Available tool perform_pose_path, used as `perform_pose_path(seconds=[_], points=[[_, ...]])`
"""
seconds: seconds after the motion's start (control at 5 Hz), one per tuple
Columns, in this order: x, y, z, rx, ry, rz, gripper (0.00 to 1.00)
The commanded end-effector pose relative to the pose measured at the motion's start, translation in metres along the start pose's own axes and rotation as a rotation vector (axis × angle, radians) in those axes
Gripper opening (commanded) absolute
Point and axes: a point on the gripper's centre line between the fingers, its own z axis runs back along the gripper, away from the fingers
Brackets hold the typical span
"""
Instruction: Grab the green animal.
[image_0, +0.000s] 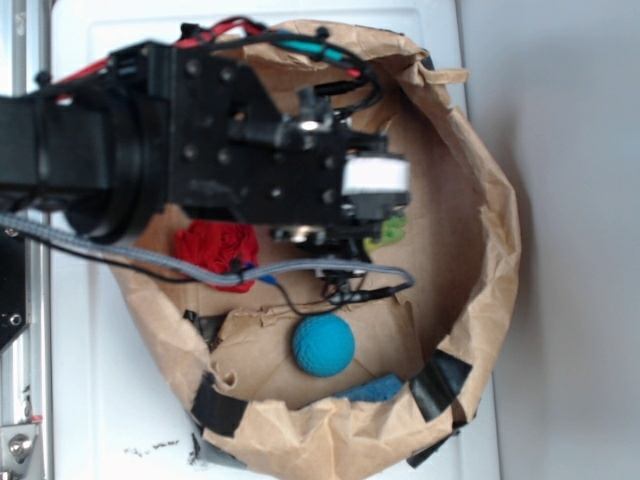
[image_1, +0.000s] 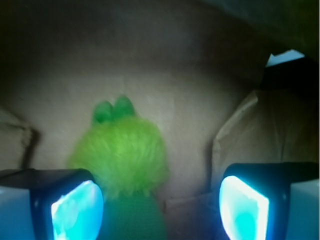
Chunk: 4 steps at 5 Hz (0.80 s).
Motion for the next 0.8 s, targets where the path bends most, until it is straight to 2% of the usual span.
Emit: perform_pose_path(seconds=[0.0,0.2,0.4,0.6], points=[[-0.012,0.015,0.004,-0.186,0.163,0.018,1.0],[-0.014,0.014,0.015,-0.235,0.188,0.011,1.0],[-0.019,0.011,0.018,-0.249,0.192,-0.007,1.0],[-0.023,0.008,0.005,-0.218,0.159,-0.016,1.0]])
